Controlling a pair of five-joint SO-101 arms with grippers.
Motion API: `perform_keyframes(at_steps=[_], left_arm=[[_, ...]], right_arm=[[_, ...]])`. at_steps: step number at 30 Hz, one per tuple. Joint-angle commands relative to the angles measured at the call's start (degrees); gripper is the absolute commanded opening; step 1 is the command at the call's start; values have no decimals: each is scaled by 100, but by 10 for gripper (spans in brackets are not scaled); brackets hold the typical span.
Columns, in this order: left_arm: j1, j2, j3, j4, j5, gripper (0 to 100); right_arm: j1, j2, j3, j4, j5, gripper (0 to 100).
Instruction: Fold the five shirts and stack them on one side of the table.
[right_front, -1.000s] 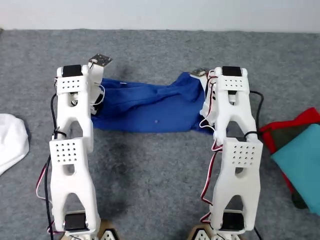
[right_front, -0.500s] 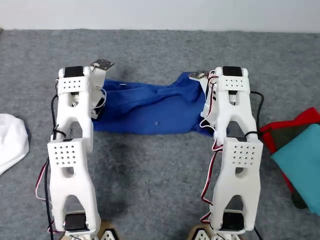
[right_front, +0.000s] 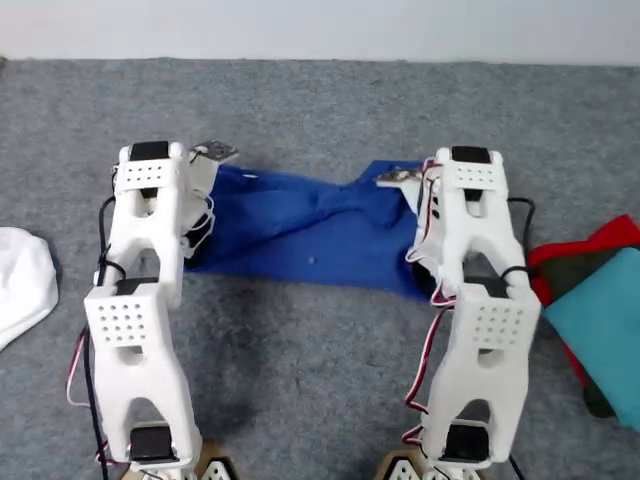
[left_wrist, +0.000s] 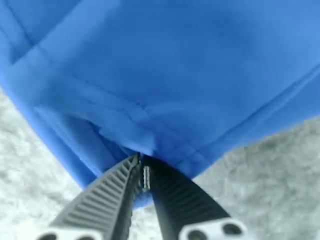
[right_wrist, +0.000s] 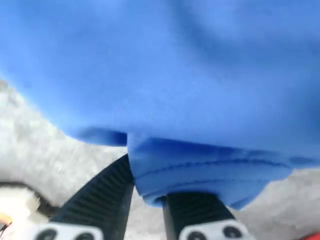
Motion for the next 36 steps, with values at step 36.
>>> perform_keyframes(at_steps=[36], left_arm=[[-1609, -6426, 6501, -853, -1890, 13]], right_arm=[[585, -7749, 7086, -910, 905, 296]])
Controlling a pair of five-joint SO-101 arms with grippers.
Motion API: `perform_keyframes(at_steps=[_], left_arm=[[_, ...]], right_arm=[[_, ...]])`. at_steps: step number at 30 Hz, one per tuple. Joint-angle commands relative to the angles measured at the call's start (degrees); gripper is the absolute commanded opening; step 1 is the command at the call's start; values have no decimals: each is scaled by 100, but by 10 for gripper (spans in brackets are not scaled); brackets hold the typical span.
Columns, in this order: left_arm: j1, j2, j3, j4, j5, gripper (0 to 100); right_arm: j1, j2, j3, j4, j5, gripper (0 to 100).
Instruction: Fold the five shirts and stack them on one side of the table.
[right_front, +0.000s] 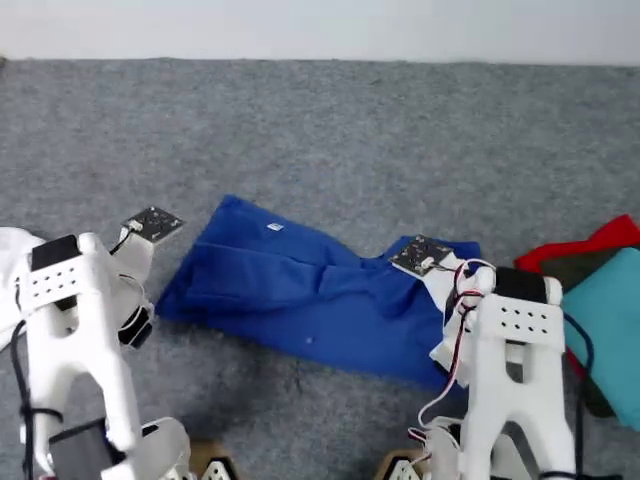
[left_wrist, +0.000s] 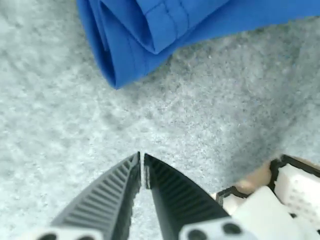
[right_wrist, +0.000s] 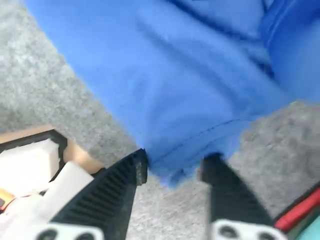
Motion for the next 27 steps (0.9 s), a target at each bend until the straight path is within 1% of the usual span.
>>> perform_keyframes(at_steps=[1, 5, 8, 10, 12, 15, 17, 20, 23, 25, 27], left_arm=[[0, -246, 40, 0, -26, 13], [0, -246, 136, 158, -26, 13], [0, -246, 303, 167, -26, 13], [0, -246, 435, 167, -26, 13], [0, -281, 585, 167, -26, 13], [-9, -290, 734, 167, -18, 13], [-35, -299, 743, 193, -18, 13], [-413, -299, 716, 158, -18, 13], [-765, -299, 716, 158, -26, 13], [-958, -299, 716, 158, -26, 13], [-1073, -299, 716, 158, -26, 13]], right_arm=[[31, -198, 9, 356, 53, 295], [40, -215, -167, 532, 62, 280], [48, -189, -782, 620, 53, 277], [-4, -127, -1266, 497, 35, 277], [-295, 110, -1574, 251, 18, 277], [-848, 1051, -1811, 110, 9, 277], [-1103, 1912, -2119, 84, -167, 277], [-1314, 3178, -2945, 66, -659, 277], [-1490, 4215, -3763, 321, -826, 271], [-1648, 4708, -4149, 505, -818, 240], [-1771, 5007, -4413, 505, -826, 189]])
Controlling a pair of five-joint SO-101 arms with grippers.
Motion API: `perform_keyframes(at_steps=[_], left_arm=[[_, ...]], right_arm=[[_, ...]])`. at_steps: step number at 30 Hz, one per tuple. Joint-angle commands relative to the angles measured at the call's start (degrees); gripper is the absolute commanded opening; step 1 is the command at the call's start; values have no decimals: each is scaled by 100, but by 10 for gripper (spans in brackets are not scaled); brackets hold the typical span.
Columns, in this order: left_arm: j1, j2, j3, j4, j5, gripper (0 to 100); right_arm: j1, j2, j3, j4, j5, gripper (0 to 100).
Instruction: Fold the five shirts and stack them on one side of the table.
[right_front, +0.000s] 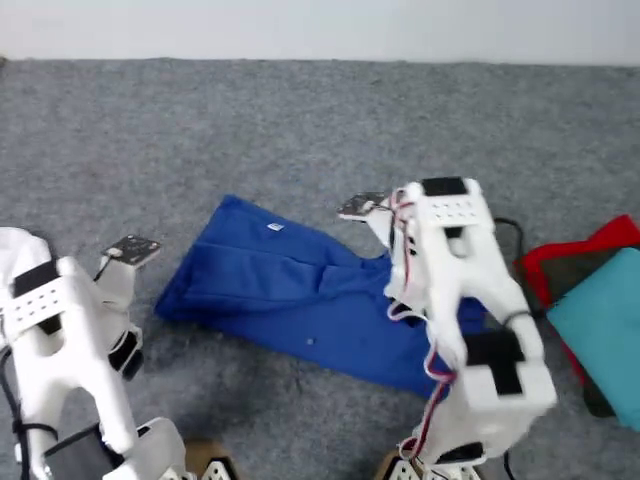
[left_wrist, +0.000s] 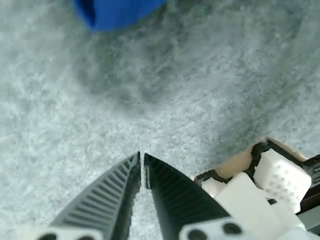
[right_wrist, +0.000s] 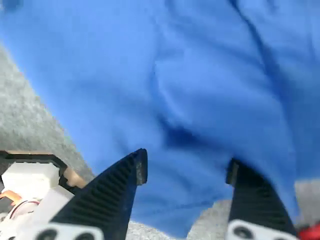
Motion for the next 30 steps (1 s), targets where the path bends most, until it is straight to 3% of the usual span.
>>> perform_keyframes(at_steps=[1, 6, 12, 19, 26, 30], left_arm=[[-202, -167, -22, 53, -26, 13], [-220, -167, 13, 70, -26, 13], [-220, -167, 13, 88, -26, 13], [-220, -167, 13, 88, -26, 13], [-193, -167, -31, 62, -26, 13], [141, -158, -189, -158, -18, 13]], right_arm=[[-233, 497, -738, 84, -88, 162], [-444, 1059, -1160, -286, -229, 110], [48, 1499, -1644, -760, -686, 111], [655, 1859, -2813, -514, -765, 112], [558, 1868, -3824, 514, -782, 112], [646, 2088, -3965, 110, -791, 112]])
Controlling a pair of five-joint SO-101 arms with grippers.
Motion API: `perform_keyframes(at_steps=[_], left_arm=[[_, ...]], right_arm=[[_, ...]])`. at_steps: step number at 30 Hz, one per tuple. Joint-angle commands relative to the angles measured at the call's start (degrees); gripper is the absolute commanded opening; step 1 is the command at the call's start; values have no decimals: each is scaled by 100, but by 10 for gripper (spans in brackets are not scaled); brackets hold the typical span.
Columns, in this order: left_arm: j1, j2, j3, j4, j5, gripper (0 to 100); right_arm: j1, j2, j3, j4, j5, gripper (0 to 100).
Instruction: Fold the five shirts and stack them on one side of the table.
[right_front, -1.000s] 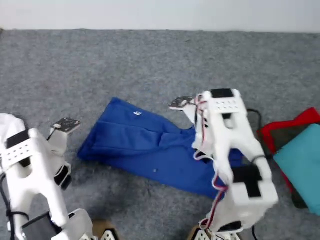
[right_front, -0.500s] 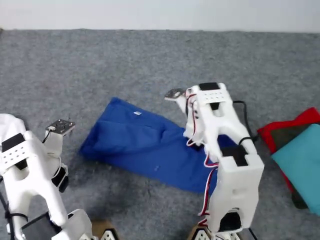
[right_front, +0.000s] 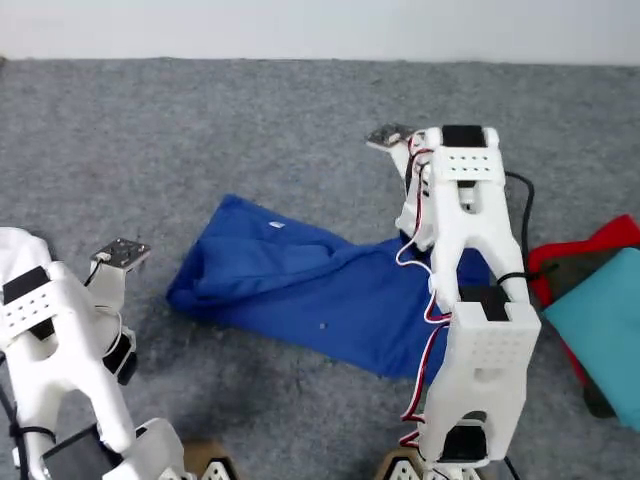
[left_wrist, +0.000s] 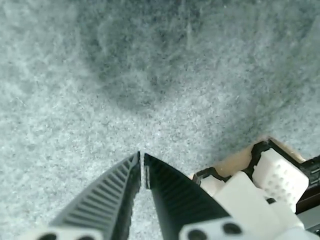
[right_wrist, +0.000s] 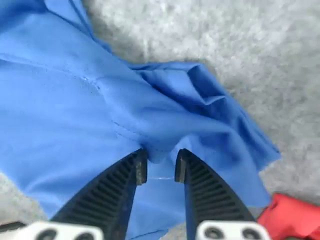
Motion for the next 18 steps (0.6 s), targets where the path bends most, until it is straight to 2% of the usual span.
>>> perform_keyframes(at_steps=[1, 3, 11, 14, 18], left_arm=[[492, -149, -330, -237, -18, 13], [914, -132, -576, -396, 158, 13], [2488, -97, -1499, -1618, 1899, 14], [2980, 123, -1499, -1908, 2084, 15], [3349, 1248, -1701, -1873, 2092, 15]], right_arm=[[92, 189, -334, -391, -70, 112], [127, 365, -343, -488, -97, 112], [207, -154, -343, 286, -835, 112], [224, -453, -316, 312, -835, 112], [224, -620, -308, 505, -826, 112]])
